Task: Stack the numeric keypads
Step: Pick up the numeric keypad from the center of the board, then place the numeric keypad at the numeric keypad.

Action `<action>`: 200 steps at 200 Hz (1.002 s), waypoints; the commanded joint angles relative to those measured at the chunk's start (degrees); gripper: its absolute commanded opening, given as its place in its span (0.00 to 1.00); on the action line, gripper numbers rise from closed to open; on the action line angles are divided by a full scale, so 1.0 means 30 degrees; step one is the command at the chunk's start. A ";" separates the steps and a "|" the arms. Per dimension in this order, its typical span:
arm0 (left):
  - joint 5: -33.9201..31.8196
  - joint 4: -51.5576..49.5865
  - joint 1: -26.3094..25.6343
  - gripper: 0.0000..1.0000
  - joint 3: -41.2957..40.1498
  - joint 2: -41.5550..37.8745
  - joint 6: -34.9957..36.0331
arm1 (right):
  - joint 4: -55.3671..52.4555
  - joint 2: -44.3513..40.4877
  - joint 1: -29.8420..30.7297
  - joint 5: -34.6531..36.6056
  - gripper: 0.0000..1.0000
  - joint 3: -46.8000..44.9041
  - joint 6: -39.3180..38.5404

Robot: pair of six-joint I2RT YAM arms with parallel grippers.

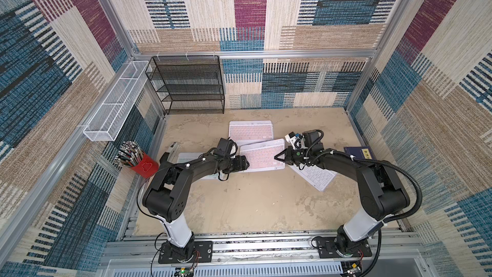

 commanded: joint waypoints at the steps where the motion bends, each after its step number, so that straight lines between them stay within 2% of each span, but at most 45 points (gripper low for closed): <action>1: -0.0160 -0.2945 0.0429 0.84 0.0136 -0.1850 -0.0416 | 0.0144 -0.0378 0.0032 -0.0913 0.00 0.0387 -0.0267; 40: -0.1316 -0.5736 0.1351 0.87 0.1462 -0.5448 0.0186 | 0.0919 0.0721 -0.0190 -0.2019 0.00 0.2748 0.0400; 77: -0.0922 -0.6515 0.2149 0.87 0.1804 -0.7214 0.0433 | 0.2415 0.4352 -0.0672 -0.3657 0.00 0.6853 0.1765; 117: -0.0625 -0.6084 0.2356 0.87 0.0921 -0.7303 0.0375 | 0.1865 0.8767 -0.1102 -0.5149 0.00 1.2435 0.2561; 160: -0.0375 -0.5423 0.2444 0.86 0.0291 -0.6992 0.0279 | -0.1109 1.2788 -0.1336 -0.6650 0.00 1.7947 0.2484; 188: -0.0378 -0.5274 0.2508 0.86 0.0189 -0.6829 0.0351 | -0.3422 1.4542 -0.1438 -0.6631 0.00 2.0129 0.1674; 200: -0.0320 -0.5188 0.2521 0.86 0.0158 -0.6775 0.0338 | -0.3146 1.4714 -0.1454 -0.6387 0.00 2.0111 0.1959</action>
